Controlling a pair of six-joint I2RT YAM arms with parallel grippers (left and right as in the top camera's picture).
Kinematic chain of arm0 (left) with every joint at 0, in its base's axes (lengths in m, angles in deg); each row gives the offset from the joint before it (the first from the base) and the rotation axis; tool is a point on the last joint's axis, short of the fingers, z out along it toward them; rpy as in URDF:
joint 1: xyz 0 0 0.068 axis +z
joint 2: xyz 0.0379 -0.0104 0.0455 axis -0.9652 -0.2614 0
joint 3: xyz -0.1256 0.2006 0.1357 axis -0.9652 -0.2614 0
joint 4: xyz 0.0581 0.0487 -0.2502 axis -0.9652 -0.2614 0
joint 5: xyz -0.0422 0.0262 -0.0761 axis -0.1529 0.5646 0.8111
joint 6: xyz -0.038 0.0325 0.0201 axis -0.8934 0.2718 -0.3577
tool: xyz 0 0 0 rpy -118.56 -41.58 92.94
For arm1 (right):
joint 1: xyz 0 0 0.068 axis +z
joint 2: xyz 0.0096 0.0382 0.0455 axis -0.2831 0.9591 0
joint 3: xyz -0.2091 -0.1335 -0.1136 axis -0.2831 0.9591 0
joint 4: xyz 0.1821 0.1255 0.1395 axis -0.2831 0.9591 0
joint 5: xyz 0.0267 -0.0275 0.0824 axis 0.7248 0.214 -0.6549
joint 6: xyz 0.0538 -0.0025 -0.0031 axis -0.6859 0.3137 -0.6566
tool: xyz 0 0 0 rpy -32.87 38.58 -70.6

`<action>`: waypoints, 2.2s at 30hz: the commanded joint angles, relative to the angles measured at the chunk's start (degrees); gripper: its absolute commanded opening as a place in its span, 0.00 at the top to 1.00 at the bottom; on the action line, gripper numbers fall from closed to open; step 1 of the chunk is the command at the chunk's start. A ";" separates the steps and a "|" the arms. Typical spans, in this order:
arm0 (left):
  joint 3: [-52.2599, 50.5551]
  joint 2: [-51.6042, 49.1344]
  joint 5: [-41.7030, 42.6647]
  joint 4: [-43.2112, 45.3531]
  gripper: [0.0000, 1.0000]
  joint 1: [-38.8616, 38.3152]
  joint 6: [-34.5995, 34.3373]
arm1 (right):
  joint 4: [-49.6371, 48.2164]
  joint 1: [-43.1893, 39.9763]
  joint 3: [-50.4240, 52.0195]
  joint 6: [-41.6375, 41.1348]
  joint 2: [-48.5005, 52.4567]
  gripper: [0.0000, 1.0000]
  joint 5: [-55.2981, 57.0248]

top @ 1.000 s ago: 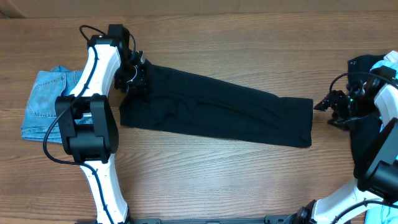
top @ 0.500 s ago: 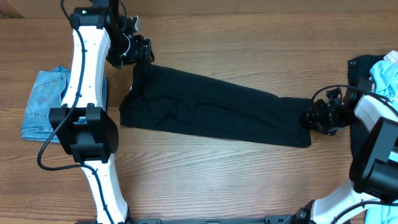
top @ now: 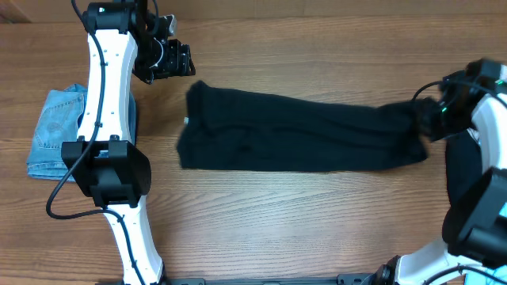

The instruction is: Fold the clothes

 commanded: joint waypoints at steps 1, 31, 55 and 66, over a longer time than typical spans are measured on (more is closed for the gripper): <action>1.36 0.04 0.96 -0.15 0.27 0.26 0.13 | 1.55 0.81 -4.46 0.02 -2.49 0.96 1.97; 1.36 0.04 1.01 -1.01 0.27 0.26 0.11 | -17.94 45.53 3.41 -18.10 1.14 0.55 -6.54; -3.48 -0.02 0.94 -5.44 0.25 0.20 2.27 | -46.66 42.73 17.79 -21.11 3.26 0.72 -10.10; -25.24 -0.04 7.32 5.14 0.21 0.17 2.97 | -45.88 36.92 11.93 -14.47 -1.20 0.61 -16.57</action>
